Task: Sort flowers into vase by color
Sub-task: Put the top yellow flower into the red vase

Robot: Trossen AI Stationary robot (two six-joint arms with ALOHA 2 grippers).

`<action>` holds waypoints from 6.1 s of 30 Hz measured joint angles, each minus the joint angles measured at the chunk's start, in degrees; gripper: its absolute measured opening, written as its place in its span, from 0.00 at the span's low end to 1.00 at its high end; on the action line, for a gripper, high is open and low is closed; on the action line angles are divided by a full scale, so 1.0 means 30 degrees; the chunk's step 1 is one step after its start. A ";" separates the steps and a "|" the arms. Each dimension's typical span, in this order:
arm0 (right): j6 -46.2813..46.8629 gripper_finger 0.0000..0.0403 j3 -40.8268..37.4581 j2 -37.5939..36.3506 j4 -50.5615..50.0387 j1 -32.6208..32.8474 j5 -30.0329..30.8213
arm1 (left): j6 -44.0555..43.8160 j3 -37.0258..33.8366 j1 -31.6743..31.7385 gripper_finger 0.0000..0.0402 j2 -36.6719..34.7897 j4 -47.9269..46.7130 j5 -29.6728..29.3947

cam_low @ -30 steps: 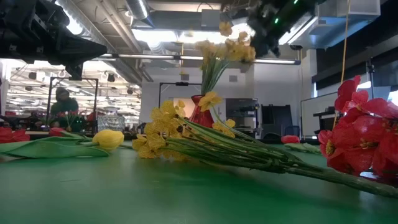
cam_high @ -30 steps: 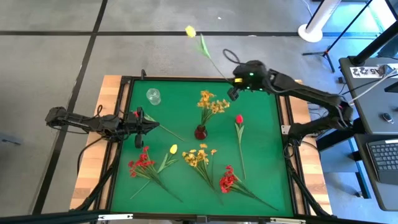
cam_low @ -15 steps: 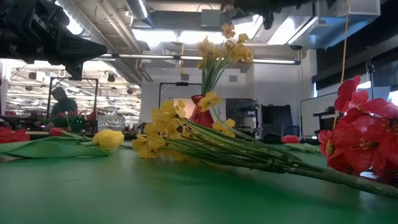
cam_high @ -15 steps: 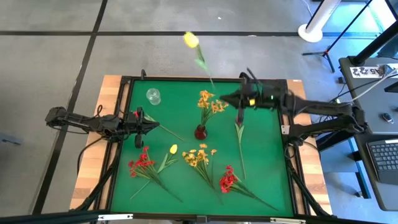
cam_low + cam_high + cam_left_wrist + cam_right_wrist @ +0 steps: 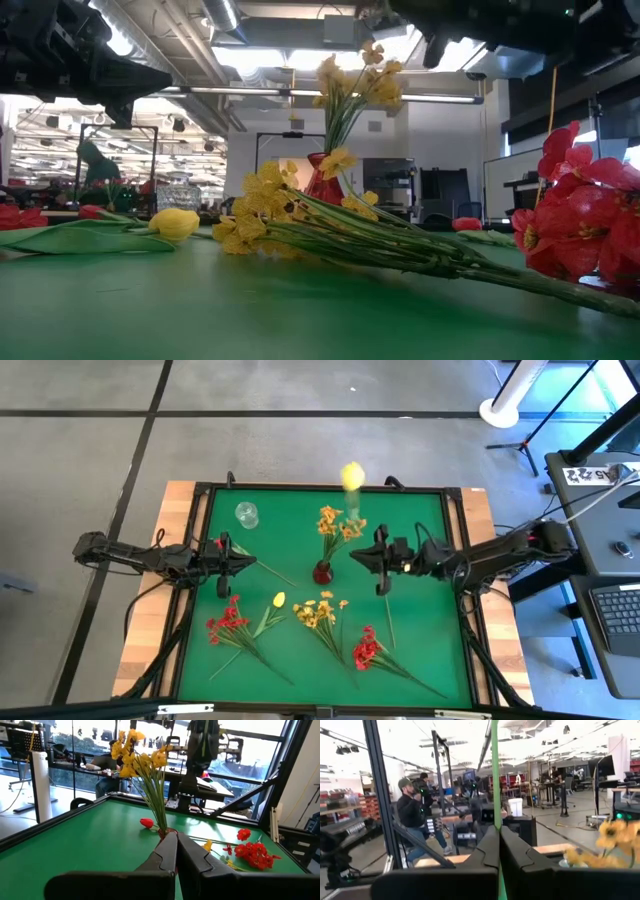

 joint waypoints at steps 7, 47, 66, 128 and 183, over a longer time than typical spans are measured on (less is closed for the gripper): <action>0.0053 0.00 0.0007 0.3492 0.3417 0.0296 0.0810 | 0.0000 -0.0001 0.0000 0.00 0.0002 0.0003 -0.0004; 0.0441 0.00 0.0903 0.5273 0.3461 0.0281 -0.0065 | 0.1985 0.0424 0.0127 0.00 0.4442 1.0635 0.6035; 0.0506 0.00 0.0903 0.5266 0.3244 0.0281 -0.0833 | 0.2484 0.9553 0.1921 0.00 1.7599 1.0602 0.2498; 0.0776 0.00 0.0903 0.5258 0.2244 0.0281 -0.0758 | -0.1588 1.4873 0.2861 0.25 2.3863 0.9575 0.4182; 0.0754 0.54 0.0903 -0.0556 -0.7439 0.0289 -0.0349 | 0.0002 1.4866 0.1687 0.10 2.6573 0.4983 -0.2071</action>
